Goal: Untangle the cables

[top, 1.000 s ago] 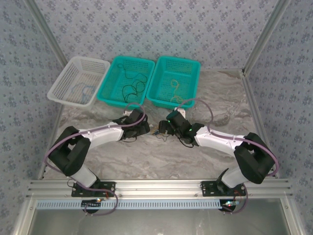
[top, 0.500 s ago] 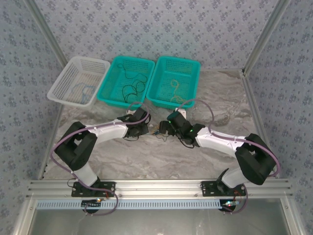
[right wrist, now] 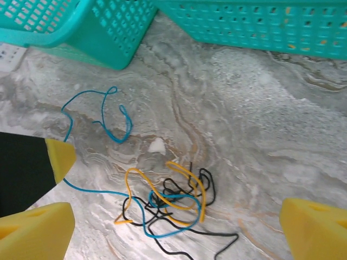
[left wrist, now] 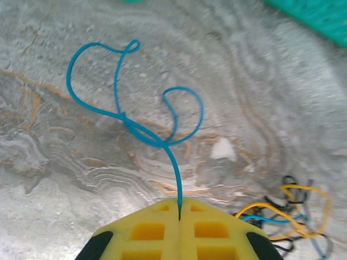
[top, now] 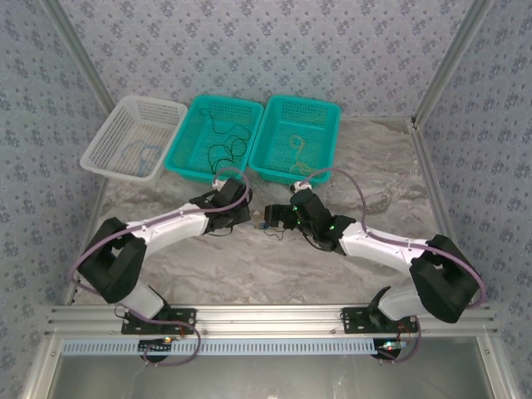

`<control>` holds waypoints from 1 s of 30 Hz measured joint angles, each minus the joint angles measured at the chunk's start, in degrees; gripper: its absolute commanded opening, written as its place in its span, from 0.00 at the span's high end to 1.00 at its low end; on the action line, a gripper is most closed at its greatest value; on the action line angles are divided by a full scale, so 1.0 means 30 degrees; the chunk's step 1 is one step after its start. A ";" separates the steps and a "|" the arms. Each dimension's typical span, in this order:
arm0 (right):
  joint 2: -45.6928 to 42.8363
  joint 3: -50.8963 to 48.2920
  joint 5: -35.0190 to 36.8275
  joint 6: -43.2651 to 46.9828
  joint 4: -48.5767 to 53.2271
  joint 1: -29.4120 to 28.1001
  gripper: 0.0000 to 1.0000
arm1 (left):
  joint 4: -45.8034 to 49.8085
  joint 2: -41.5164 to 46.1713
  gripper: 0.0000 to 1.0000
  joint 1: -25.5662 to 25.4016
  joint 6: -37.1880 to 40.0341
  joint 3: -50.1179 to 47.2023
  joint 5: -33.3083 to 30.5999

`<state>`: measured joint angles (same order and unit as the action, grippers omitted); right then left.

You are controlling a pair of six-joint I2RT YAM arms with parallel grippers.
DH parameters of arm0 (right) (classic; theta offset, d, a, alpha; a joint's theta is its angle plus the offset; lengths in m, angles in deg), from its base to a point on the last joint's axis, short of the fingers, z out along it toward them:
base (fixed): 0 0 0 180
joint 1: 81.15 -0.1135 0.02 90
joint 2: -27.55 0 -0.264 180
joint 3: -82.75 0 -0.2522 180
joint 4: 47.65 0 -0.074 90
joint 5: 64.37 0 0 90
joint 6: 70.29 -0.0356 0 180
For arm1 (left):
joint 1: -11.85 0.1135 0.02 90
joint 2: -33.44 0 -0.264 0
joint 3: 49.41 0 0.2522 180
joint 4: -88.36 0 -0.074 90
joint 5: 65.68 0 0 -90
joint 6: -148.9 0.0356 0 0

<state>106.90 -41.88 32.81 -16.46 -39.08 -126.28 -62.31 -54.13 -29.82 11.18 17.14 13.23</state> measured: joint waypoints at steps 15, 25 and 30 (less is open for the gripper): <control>0.1049 -0.0189 -0.4014 0.4481 -0.4954 -0.0058 0.35 | -0.0466 0.1122 1.00 0.0576 0.0168 0.0488 0.2790; 0.2550 -0.0721 -0.4466 0.6135 -0.7672 -0.0138 0.38 | -0.0561 0.1486 1.00 0.1464 -0.0984 0.0765 0.4583; 0.3708 -0.0641 -0.4386 0.6812 -0.8735 -0.0401 0.41 | -0.0627 0.1800 1.00 0.1647 -0.1341 0.0765 0.5202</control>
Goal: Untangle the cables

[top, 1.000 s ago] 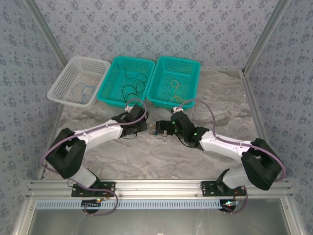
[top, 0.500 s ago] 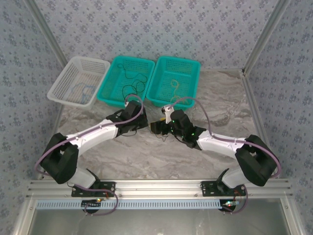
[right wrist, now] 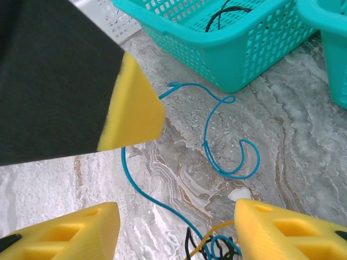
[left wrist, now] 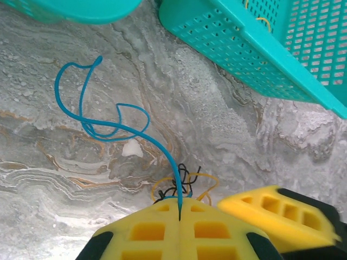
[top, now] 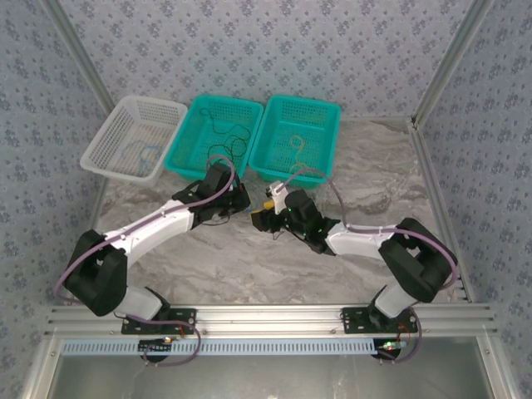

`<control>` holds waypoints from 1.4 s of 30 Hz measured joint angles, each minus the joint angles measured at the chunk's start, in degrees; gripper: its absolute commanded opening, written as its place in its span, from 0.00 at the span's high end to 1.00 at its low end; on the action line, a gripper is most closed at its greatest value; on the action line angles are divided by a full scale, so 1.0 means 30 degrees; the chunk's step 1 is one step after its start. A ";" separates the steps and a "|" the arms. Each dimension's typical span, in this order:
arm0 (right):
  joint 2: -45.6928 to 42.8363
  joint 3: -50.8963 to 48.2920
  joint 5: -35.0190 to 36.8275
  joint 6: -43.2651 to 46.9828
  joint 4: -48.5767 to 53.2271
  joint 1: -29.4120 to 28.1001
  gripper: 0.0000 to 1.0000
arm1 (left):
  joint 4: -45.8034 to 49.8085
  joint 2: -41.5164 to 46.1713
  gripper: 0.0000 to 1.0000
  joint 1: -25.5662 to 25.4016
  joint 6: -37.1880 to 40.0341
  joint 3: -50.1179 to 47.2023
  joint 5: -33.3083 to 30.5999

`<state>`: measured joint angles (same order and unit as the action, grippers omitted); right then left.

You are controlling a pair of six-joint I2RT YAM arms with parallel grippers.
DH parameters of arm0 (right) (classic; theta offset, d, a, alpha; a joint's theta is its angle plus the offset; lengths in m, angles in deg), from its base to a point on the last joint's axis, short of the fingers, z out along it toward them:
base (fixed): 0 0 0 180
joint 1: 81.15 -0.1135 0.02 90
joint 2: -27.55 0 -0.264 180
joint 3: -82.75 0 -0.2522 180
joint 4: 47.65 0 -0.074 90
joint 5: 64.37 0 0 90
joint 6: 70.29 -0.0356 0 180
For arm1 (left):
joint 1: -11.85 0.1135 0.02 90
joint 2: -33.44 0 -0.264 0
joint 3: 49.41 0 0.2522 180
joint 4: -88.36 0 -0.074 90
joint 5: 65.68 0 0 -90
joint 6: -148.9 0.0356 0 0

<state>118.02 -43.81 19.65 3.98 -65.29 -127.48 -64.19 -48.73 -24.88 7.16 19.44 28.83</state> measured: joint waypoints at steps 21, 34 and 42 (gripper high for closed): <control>0.3548 0.1384 0.4517 0.1464 -0.3636 -0.1632 0.78 | -0.0663 0.0131 1.00 0.0510 -0.1151 0.0000 0.1515; 0.5552 0.2259 0.5887 0.0823 -0.2812 -0.1647 0.85 | -0.0933 0.0969 1.00 0.1035 -0.1035 0.0138 0.1661; 0.6258 0.2506 0.6084 0.0321 -0.1603 -0.1639 0.85 | -0.0627 0.1457 1.00 0.1399 -0.0386 0.1093 0.1734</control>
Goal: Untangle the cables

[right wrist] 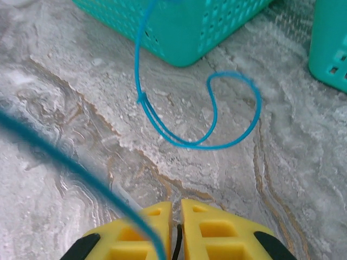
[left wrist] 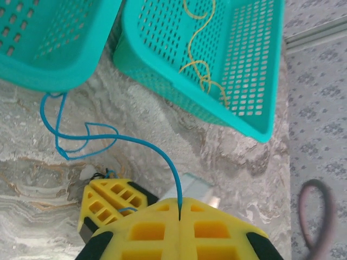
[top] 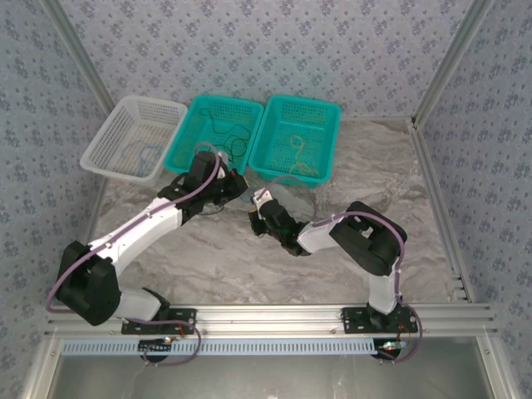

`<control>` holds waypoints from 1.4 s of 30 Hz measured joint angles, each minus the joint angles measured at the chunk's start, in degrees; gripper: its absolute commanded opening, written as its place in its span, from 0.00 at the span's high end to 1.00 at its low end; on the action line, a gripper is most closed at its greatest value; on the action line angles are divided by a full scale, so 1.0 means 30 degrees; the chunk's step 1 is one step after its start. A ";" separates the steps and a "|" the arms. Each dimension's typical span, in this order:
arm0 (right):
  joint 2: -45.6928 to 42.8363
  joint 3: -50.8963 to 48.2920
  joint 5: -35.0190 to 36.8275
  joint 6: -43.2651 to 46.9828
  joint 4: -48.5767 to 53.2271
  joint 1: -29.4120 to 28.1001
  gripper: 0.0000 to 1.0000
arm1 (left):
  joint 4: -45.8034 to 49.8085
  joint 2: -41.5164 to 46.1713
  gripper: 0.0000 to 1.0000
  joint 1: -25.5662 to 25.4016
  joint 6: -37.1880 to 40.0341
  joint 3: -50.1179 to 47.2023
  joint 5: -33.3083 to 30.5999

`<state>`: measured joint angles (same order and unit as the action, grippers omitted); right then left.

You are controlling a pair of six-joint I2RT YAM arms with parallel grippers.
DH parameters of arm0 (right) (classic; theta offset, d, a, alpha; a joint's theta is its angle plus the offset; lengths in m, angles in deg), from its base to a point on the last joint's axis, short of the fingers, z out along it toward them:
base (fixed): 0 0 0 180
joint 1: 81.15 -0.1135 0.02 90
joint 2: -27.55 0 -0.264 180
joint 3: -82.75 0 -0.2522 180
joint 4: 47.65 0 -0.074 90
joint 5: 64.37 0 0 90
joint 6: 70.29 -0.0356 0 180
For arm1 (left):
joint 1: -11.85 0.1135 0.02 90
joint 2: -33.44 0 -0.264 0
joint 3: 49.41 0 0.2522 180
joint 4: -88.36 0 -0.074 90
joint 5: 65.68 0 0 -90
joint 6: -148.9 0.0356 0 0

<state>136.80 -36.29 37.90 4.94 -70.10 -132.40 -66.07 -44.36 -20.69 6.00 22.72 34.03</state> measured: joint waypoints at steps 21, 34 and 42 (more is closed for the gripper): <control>0.0780 0.0430 0.0226 -0.0954 0.0663 -0.0007 0.83 | 0.1005 0.1792 1.00 0.1566 0.2266 0.2506 -0.0131; 0.0780 0.0430 0.0539 -0.1603 0.0823 0.0080 0.74 | 0.1304 0.2936 1.00 0.2914 0.3694 0.4087 -0.0678; -0.0823 -0.0226 0.0634 -0.2251 0.1996 0.0452 0.55 | 0.2630 0.3439 1.00 0.3657 0.5209 0.5872 -0.0219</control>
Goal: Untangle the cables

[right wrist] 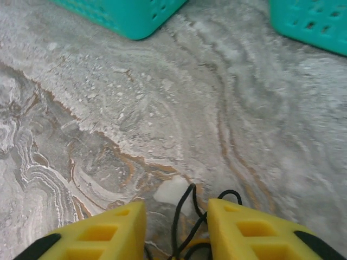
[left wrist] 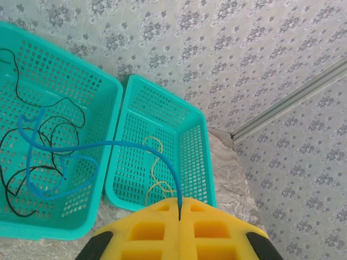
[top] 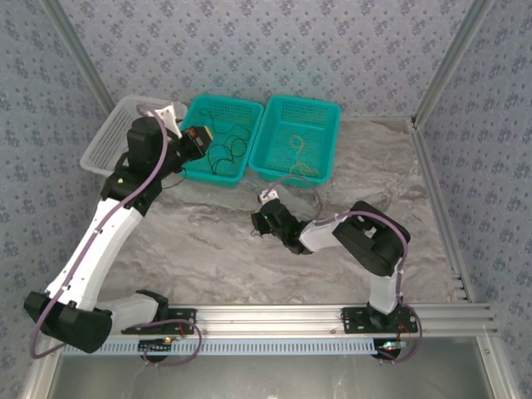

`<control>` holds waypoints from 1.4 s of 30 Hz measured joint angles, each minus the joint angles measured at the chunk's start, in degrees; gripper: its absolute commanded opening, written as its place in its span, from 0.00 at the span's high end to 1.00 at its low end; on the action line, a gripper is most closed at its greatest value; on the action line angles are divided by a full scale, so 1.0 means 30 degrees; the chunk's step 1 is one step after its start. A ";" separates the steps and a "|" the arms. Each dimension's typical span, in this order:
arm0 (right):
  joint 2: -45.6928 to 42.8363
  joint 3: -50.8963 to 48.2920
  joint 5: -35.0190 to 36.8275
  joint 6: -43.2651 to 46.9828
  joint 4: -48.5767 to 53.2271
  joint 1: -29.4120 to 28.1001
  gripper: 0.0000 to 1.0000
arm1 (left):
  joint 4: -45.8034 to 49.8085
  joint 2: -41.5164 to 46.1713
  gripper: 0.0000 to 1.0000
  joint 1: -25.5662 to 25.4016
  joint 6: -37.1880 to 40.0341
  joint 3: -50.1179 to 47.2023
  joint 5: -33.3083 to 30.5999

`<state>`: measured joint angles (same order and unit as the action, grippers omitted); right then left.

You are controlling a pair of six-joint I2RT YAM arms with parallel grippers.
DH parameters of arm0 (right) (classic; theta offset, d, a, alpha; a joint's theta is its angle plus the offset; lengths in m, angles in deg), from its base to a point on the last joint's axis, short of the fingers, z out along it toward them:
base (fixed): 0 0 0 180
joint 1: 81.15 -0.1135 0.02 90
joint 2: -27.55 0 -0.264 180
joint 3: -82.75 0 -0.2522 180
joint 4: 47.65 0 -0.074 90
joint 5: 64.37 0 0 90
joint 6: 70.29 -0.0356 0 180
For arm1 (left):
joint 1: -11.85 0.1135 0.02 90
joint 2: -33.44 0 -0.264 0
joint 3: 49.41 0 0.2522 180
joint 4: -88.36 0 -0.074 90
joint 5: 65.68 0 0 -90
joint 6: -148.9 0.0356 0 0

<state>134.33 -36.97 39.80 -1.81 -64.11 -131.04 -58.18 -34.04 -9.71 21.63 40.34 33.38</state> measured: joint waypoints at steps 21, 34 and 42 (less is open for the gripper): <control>-0.9136 -0.1800 -0.6958 -0.4291 0.1013 0.7038 0.15 | 0.2441 -0.0313 1.00 0.0189 0.5107 0.0656 0.7650; -0.8590 0.1800 -1.2611 -0.6105 0.2863 0.6513 0.28 | 0.2426 -0.0401 1.00 -0.0197 0.5785 0.0656 0.8859; -0.6674 0.4109 -1.3901 -0.6980 0.3096 0.5515 0.41 | 0.2412 -0.0401 1.00 -0.0466 0.5880 0.0656 0.8983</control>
<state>114.31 -24.64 -1.90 -22.75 -54.82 -114.50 -50.94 -35.25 -11.11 39.26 42.30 60.33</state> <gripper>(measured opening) 0.618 0.042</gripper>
